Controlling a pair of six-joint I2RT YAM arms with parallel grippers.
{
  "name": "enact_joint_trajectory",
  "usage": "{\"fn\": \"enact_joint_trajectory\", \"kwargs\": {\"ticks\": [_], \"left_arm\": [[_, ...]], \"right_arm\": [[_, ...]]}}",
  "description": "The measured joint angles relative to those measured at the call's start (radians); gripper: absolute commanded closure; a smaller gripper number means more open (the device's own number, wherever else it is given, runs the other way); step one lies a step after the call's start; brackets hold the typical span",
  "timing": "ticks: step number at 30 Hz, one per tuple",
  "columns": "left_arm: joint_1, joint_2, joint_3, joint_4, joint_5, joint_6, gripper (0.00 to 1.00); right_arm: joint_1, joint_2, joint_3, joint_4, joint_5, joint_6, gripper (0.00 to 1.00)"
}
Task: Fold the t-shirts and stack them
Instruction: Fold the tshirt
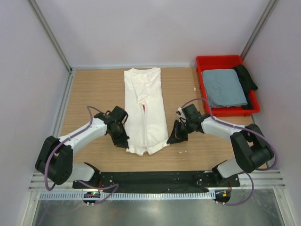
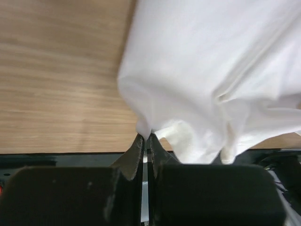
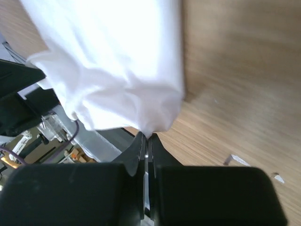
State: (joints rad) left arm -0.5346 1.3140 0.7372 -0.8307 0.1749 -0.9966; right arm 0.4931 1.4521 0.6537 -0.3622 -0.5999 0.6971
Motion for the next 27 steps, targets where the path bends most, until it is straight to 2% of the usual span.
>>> {"fn": "enact_joint_trajectory", "kwargs": {"ticks": [5, 13, 19, 27], "left_arm": [[0.048, 0.164, 0.271, -0.031, -0.031, 0.057, 1.0], [0.188, 0.414, 0.559, -0.055, -0.026, 0.093, 1.0], [0.261, 0.544, 0.703, -0.059, -0.011, 0.111, 1.0], [0.309, 0.638, 0.822, -0.064, 0.027, 0.119, 1.0]], "right_arm": [[-0.062, 0.111, 0.222, -0.031, 0.01, -0.045, 0.99], [-0.122, 0.384, 0.586, -0.16, 0.014, -0.109, 0.99], [-0.147, 0.532, 0.849, -0.224, 0.013, -0.143, 0.99], [-0.181, 0.641, 0.982, -0.275, 0.005, -0.15, 0.99]]}}
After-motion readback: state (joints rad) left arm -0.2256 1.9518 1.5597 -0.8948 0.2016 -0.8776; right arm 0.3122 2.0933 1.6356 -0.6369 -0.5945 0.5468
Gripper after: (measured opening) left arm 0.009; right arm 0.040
